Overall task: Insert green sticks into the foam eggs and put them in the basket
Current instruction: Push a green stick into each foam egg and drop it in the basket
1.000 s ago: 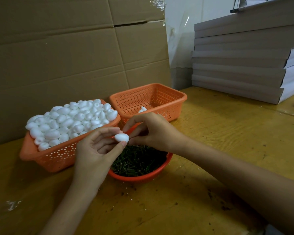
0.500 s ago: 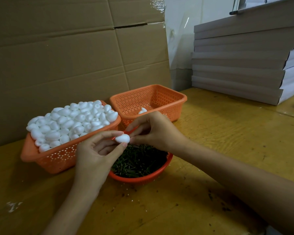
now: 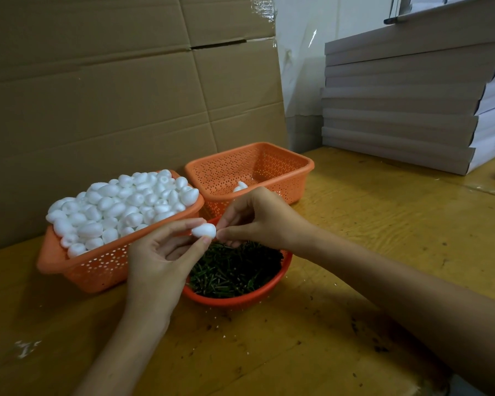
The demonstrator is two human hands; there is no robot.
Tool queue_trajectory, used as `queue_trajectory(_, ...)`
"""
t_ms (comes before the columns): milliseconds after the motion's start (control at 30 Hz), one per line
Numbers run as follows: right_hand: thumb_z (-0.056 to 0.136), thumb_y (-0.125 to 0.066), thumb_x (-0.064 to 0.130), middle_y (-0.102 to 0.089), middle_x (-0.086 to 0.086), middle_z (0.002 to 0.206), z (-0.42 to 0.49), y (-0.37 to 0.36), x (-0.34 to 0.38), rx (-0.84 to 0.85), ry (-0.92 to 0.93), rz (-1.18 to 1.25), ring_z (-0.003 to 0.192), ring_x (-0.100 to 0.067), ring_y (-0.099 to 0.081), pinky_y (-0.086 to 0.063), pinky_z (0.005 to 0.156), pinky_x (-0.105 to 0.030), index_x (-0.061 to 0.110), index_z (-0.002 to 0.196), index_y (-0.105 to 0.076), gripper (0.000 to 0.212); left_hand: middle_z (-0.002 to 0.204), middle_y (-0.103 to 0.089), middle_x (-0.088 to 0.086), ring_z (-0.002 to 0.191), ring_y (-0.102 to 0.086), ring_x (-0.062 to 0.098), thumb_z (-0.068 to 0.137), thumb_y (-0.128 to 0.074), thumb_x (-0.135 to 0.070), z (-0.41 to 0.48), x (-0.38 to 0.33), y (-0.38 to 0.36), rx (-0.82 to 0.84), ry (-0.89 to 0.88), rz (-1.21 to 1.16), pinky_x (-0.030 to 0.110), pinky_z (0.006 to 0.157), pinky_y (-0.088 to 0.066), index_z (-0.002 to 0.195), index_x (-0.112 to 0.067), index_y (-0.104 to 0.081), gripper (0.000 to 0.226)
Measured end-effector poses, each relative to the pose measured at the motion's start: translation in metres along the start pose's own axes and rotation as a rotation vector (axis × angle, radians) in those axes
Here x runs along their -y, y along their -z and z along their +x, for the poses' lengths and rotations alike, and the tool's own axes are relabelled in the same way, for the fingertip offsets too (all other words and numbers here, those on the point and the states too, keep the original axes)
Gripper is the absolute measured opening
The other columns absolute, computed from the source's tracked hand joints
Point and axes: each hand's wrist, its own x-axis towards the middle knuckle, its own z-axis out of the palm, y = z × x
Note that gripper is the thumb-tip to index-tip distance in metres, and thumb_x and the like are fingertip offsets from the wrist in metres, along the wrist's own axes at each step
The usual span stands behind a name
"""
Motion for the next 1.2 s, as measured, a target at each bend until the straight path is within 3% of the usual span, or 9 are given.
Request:
queue_trajectory(167,0.087,-0.083,0.008,-0.079,-0.011,0.083,0.000,0.000,0.001,0.001,-0.018,0.035,0.075,-0.024,-0.078,-0.066,0.079,-0.038,0.000,0.096,-0.079,0.013,0.105,-0.083,-0.003,0.104,-0.079,0.015,0.084,-0.085,-0.003,0.001,0.001,0.002,0.022,-0.013,0.006,0.021,0.092,-0.060,0.105,-0.028,-0.083,0.033)
queue_trajectory(267,0.086,-0.084,0.008,-0.080,-0.011,0.084,0.000,0.000,0.001,0.012,-0.048,0.065,0.078,-0.026,-0.079,-0.065,0.082,-0.043,0.000,0.097,-0.079,0.014,0.108,-0.082,-0.003,0.105,-0.078,0.014,0.082,-0.086,-0.004,0.001,0.001,0.001,0.019,-0.015,-0.007,0.020,0.091,-0.059,0.105,-0.028,-0.082,0.033)
queue_trajectory(433,0.086,-0.083,0.007,-0.080,-0.011,0.086,0.000,0.000,0.003,0.048,-0.096,0.122,0.080,-0.024,-0.079,-0.065,0.077,-0.033,-0.002,0.097,-0.077,0.015,0.110,-0.082,-0.004,0.106,-0.078,0.013,0.077,-0.087,-0.012,0.000,-0.001,-0.001,0.000,-0.025,-0.055,0.016,0.086,-0.059,0.112,-0.021,-0.077,0.038)
queue_trajectory(600,0.086,-0.082,0.002,-0.078,-0.018,0.085,-0.001,-0.003,0.004,0.113,-0.110,0.221,0.081,-0.032,-0.079,-0.064,0.071,-0.030,-0.007,0.096,-0.071,0.018,0.108,-0.082,-0.003,0.103,-0.079,0.013,0.069,-0.089,-0.022,0.000,-0.002,-0.001,-0.021,-0.026,-0.083,0.015,0.083,-0.059,0.110,-0.021,-0.076,0.043)
queue_trajectory(733,0.085,-0.083,0.000,-0.078,-0.016,0.083,-0.001,-0.004,0.004,0.116,-0.115,0.255,0.080,-0.033,-0.079,-0.066,0.073,-0.039,0.003,0.101,-0.060,0.028,0.107,-0.082,-0.001,0.103,-0.079,0.014,0.072,-0.088,-0.018,0.001,-0.001,0.000,0.004,-0.020,-0.082,0.016,0.083,-0.059,0.110,-0.020,-0.077,0.039)
queue_trajectory(1033,0.086,-0.082,0.000,-0.079,-0.016,0.087,-0.002,-0.004,0.007,0.139,-0.095,0.245,0.082,-0.034,-0.078,-0.065,0.073,-0.036,0.002,0.112,-0.058,0.035,0.111,-0.082,-0.003,0.106,-0.078,0.014,0.074,-0.087,-0.030,0.000,-0.006,-0.001,0.047,-0.042,-0.068,0.019,0.085,-0.060,0.109,-0.033,-0.081,0.036)
queue_trajectory(1200,0.087,-0.081,0.001,-0.079,-0.016,0.088,-0.004,-0.004,0.011,0.143,-0.073,0.208,0.080,-0.033,-0.078,-0.065,0.072,-0.033,0.000,0.113,-0.059,0.034,0.106,-0.082,-0.003,0.097,-0.080,0.016,0.070,-0.088,-0.037,-0.001,-0.008,-0.004,0.027,-0.053,-0.052,0.020,0.080,-0.061,0.106,-0.037,-0.081,0.037)
